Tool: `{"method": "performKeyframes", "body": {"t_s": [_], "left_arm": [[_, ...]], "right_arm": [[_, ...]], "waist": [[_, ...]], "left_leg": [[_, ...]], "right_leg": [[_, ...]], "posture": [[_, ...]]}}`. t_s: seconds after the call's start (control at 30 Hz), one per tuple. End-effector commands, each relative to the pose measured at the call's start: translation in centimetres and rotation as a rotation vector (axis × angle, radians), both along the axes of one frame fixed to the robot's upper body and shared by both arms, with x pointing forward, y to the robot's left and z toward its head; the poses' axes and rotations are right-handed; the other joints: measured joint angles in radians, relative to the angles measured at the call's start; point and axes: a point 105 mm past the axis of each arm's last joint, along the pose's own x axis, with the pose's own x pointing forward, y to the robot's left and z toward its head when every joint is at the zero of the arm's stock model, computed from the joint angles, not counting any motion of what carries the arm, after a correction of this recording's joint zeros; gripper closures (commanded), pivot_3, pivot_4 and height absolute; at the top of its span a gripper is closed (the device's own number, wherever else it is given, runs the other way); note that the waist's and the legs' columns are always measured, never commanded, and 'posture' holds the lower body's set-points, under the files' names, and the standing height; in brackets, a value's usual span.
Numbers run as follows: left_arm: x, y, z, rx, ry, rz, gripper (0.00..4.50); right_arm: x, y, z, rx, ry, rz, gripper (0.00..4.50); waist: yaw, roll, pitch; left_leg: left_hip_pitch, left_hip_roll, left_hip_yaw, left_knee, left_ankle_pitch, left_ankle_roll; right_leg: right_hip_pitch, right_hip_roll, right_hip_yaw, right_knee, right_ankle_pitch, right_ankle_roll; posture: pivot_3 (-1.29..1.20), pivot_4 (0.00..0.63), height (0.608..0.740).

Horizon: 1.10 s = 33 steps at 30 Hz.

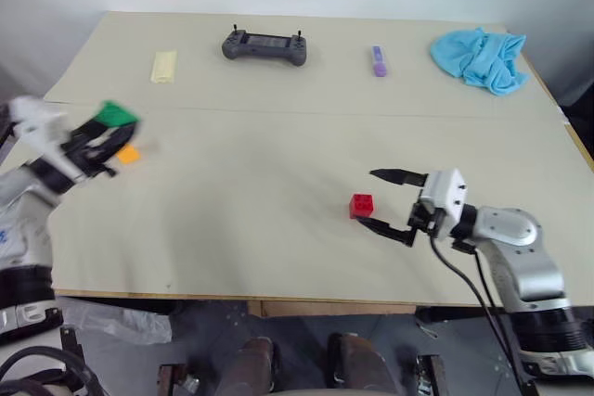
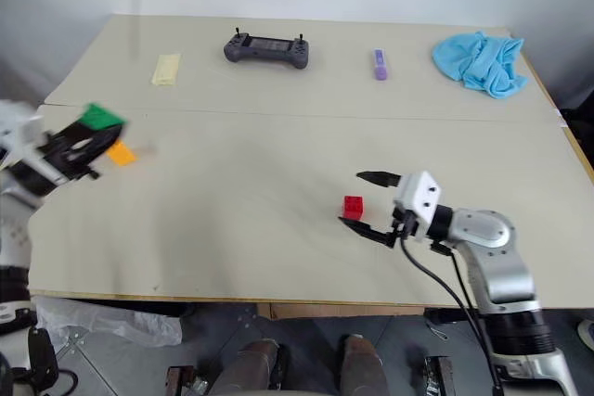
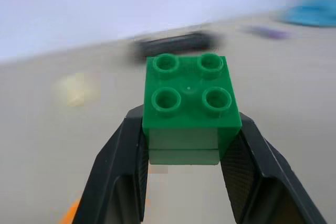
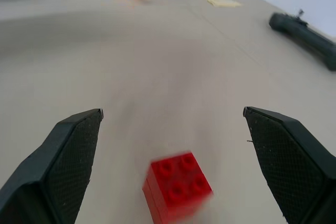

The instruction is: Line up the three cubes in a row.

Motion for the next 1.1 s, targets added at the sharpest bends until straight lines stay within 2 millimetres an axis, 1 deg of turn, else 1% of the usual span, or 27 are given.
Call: {"method": "performKeyframes", "body": {"t_s": [0.03,0.07,0.1,0.13,0.2,0.33,0.4,0.47,0.57,0.7,0.73,0.83,0.93,1.1], "left_arm": [[-0.3,-6.8,-2.1,0.213,0.057,-0.311,2.99],[0.0,-8.4,-2.8,0.258,0.063,-0.370,2.99],[0.8,-10.3,-3.5,0.291,0.026,-0.408,2.99],[1.3,-11.8,-4.1,0.300,0.019,-0.447,2.99],[1.7,-14.0,-5.3,0.303,0.041,-0.526,2.99],[1.7,-16.5,-8.2,0.341,0.116,-0.643,2.99],[1.7,-17.3,-8.8,0.352,0.127,-0.676,2.99],[1.8,-18.0,-8.9,0.336,0.133,-0.700,2.99],[1.6,-18.5,-9.6,0.354,0.165,-0.742,2.99],[1.5,-18.5,-10.3,0.391,0.176,-0.759,2.99],[1.6,-18.8,-10.6,0.376,0.206,-0.751,2.99],[1.9,-18.8,-11.8,0.456,0.217,-0.727,2.99],[2.6,-18.6,-12.2,0.480,0.221,-0.679,2.99],[2.9,-18.5,-12.2,0.455,0.243,-0.650,2.99]], "right_arm": [[-0.2,-2.1,0.9,-0.032,-0.006,-0.025,0.00],[-0.2,-2.7,0.8,-0.044,0.001,-0.040,0.00],[-0.1,-3.2,0.6,-0.054,0.006,-0.057,0.00],[-0.2,-3.4,0.5,-0.061,0.008,-0.066,0.00],[-0.5,-3.3,0.3,-0.074,0.001,-0.068,0.00],[-1.8,-3.5,0.1,-0.063,0.002,-0.095,0.00],[-2.5,-3.8,-0.2,-0.058,0.010,-0.124,0.00],[-3.2,-4.0,-0.6,-0.047,0.022,-0.151,0.00],[-3.9,-4.0,-0.8,-0.032,0.029,-0.181,0.00],[-4.2,-4.0,-0.7,-0.025,0.033,-0.203,0.00],[-4.3,-4.1,-0.6,0.009,0.044,-0.213,0.00],[-4.5,-4.2,-0.6,0.041,0.060,-0.220,0.00],[-4.4,-4.2,-0.7,0.030,0.059,-0.215,0.00],[-4.3,-3.7,-0.7,0.036,0.060,-0.202,0.00]], "waist": [[0.000,0.001,0.000],[0.001,0.001,0.000],[0.003,0.001,0.000],[0.006,0.001,0.000],[0.007,0.000,0.000],[-0.005,-0.001,0.001],[-0.003,-0.001,0.001],[0.005,-0.001,0.001],[0.011,-0.002,0.001],[0.011,-0.002,0.001],[0.011,-0.001,0.001],[0.014,-0.002,0.001],[0.013,-0.002,0.001],[0.012,-0.002,0.001]], "left_leg": [[0.001,0.000,0.001,0.000,0.000,0.000],[0.002,0.000,0.001,-0.001,0.000,0.000],[0.002,0.001,0.001,-0.001,0.000,0.000],[0.002,0.001,0.002,-0.001,0.000,0.000],[0.002,0.002,0.004,0.000,0.000,0.000],[0.001,0.003,0.008,-0.002,0.000,0.000],[0.001,0.003,0.009,-0.002,0.000,0.000],[0.001,0.003,0.008,0.000,0.000,0.001],[0.000,0.002,0.008,0.001,0.001,0.002],[0.000,0.001,0.008,0.001,0.001,0.002],[0.000,0.001,0.008,0.001,0.001,0.002],[0.000,0.001,0.007,0.001,0.001,0.002],[0.000,0.000,0.007,0.001,0.002,0.003],[0.001,0.000,0.007,0.001,0.002,0.003]], "right_leg": [[0.001,0.000,0.000,0.000,0.000,0.000],[0.001,0.001,0.000,0.000,0.000,0.000],[0.001,0.002,0.000,0.000,0.000,0.000],[0.001,0.003,0.000,0.000,0.000,0.000],[0.000,0.006,-0.003,0.000,0.000,0.000],[-0.003,0.006,-0.004,0.000,0.000,0.001],[-0.003,0.006,-0.004,0.001,0.000,0.001],[-0.003,0.007,-0.005,0.001,0.001,0.001],[-0.002,0.006,-0.004,0.001,0.001,0.003],[-0.002,0.006,-0.004,0.001,0.002,0.004],[-0.002,0.006,-0.004,0.001,0.002,0.004],[-0.001,0.006,-0.004,0.000,0.002,0.004],[-0.001,0.006,-0.004,0.001,0.002,0.004],[-0.001,0.006,-0.004,0.001,0.002,0.004]], "posture": [[0.00,0.150,0.740],[0.00,0.150,0.740],[0.00,0.150,0.740],[0.00,0.150,0.740],[0.00,0.150,0.740],[0.00,0.150,0.740],[0.00,0.150,0.740],[0.00,0.150,0.740],[0.00,0.150,0.740],[0.00,0.150,0.740],[0.00,0.150,0.740],[0.00,0.150,0.740],[0.00,0.150,0.740],[0.00,0.150,0.740]]}}
